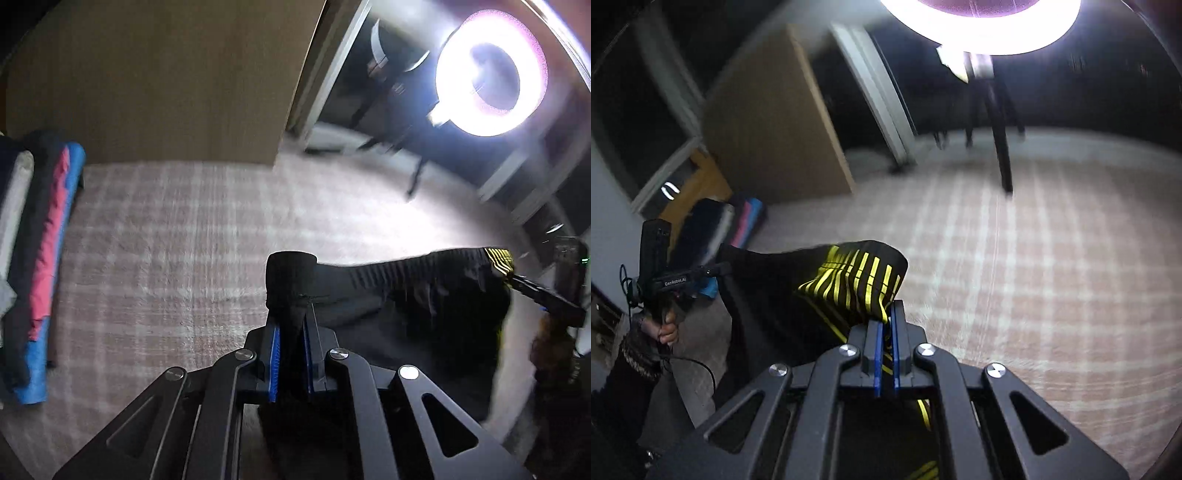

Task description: Fold clothes

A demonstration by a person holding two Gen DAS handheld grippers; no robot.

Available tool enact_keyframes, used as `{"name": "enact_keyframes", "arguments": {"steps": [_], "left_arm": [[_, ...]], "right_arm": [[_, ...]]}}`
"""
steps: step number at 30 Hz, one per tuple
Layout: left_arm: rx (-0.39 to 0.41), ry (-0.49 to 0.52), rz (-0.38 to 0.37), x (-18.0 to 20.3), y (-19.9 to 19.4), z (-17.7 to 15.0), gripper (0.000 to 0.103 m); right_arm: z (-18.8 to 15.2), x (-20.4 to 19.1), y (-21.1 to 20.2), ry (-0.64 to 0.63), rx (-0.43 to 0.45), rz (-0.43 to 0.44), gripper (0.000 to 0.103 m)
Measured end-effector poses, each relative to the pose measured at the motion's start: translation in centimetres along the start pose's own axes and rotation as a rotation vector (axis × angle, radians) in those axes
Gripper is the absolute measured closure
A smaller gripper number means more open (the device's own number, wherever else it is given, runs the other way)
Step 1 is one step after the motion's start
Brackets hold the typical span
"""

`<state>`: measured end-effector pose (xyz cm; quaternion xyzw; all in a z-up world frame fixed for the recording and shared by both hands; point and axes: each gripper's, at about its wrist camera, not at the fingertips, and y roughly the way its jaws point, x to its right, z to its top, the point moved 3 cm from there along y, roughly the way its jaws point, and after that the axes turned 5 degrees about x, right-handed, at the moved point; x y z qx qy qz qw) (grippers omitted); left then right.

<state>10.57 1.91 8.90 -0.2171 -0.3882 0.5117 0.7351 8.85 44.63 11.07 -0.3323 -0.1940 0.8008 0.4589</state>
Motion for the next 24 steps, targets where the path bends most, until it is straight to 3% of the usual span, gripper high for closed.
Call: {"name": "enact_keyframes", "arguments": {"steps": [5,7,14,16,19,21,23,24], "left_arm": [[0.035,-0.027,-0.113,-1.5,-5.7,-2.0,0.092],[0.013,-0.029,-0.111,-1.2,-5.1,-3.4,0.093],[-0.19,-0.084,-0.077,-2.9,-0.7,-12.1,0.096],[-0.196,-0.078,-0.066,-3.0,-0.5,-12.5,0.095],[-0.161,-0.038,-0.054,-2.9,-0.8,-11.3,0.075],[-0.133,0.022,-0.026,-2.3,-0.2,-10.0,0.067],[-0.138,0.108,0.011,-1.4,1.3,-9.1,0.066],[-0.15,0.142,0.024,-1.0,2.2,-8.9,0.066]], "right_arm": [[0.1,-3.9,-6.8,-0.132,0.132,0.028,0.099],[-1.3,-4.7,-7.6,-0.16,0.119,0.01,0.099],[-10.8,-3.5,-2.2,-0.169,-0.21,-0.058,0.097],[-11.9,-3.4,-1.9,-0.195,-0.264,-0.065,0.097],[-11.4,-2.9,-2.9,-0.161,-0.247,-0.041,0.094],[-10.3,-2.3,-3.9,-0.12,-0.198,-0.021,0.083],[-9.6,-1.8,-4.3,-0.102,-0.167,-0.019,0.061],[-9.6,-1.7,-4.4,-0.102,-0.158,-0.024,0.061]]}}
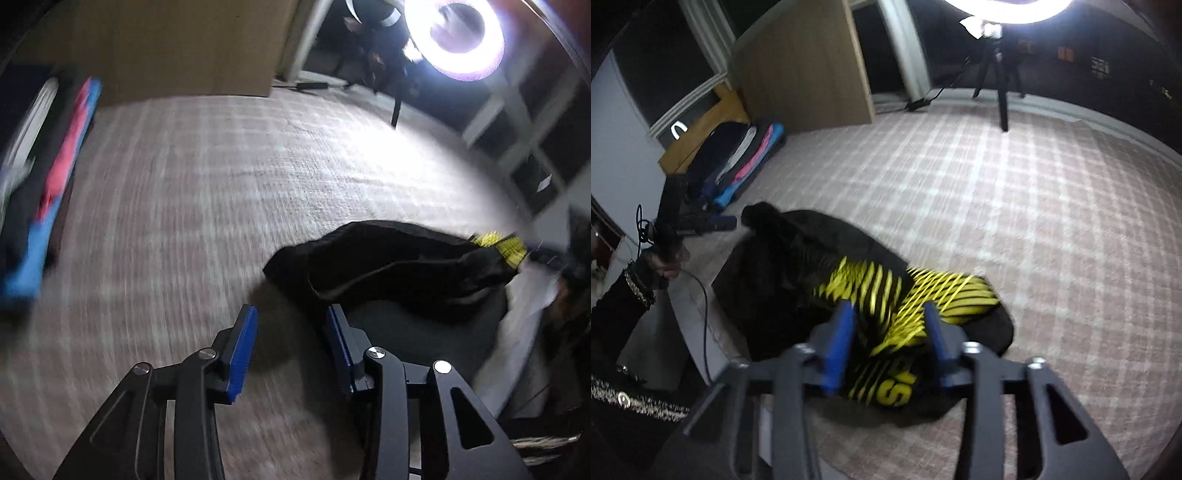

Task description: Fold clothes

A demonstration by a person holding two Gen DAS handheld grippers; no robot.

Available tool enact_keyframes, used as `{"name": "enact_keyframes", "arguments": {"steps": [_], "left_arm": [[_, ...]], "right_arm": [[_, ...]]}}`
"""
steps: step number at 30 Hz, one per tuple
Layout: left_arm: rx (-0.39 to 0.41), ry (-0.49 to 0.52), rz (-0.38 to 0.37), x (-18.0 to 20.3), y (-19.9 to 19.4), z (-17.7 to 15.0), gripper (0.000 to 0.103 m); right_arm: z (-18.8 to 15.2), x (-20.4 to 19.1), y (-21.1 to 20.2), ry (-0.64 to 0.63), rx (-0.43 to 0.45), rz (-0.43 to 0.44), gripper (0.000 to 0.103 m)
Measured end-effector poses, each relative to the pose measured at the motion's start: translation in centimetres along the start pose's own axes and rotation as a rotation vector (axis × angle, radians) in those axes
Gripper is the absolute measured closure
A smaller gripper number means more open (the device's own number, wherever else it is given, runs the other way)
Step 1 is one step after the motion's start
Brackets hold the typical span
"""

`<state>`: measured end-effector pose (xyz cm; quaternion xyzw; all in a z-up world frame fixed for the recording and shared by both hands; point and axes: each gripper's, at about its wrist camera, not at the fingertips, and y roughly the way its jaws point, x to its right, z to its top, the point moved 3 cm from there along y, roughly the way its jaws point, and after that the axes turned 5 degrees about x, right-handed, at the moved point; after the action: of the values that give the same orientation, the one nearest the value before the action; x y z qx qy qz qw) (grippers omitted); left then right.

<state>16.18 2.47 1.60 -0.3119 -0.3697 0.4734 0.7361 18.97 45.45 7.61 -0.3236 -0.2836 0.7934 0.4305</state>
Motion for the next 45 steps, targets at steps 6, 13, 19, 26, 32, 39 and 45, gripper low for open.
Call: {"name": "enact_keyframes", "arguments": {"steps": [6,13,19,26,32,39,45], "left_arm": [[-0.073,-0.021,-0.06,1.2,2.1,0.2,0.058],[-0.064,-0.089,-0.086,2.7,1.4,0.6,0.051],[-0.068,-0.175,-0.078,2.4,0.5,1.2,0.046],[-0.066,-0.194,-0.05,2.3,0.1,1.2,0.042],[-0.095,-0.235,-0.055,2.0,1.6,0.6,0.043],[-0.12,-0.156,0.013,2.6,2.3,0.1,0.066],[-0.096,-0.202,-0.024,2.1,0.7,0.0,0.063]], "right_arm": [[0.9,1.4,1.4,0.064,-0.012,0.005,0.061],[3.0,2.5,3.5,0.16,0.005,0.065,0.061],[4.3,-0.1,8.3,-0.013,-0.169,0.062,0.061],[0.4,-5.6,7.3,-0.205,-0.258,0.097,0.061],[0.3,-5.2,5.2,-0.177,-0.207,0.082,0.061],[2.0,-2.3,5.0,-0.072,-0.149,-0.036,0.061],[-2.0,-7.7,6.3,-0.308,-0.27,0.001,0.061]]}}
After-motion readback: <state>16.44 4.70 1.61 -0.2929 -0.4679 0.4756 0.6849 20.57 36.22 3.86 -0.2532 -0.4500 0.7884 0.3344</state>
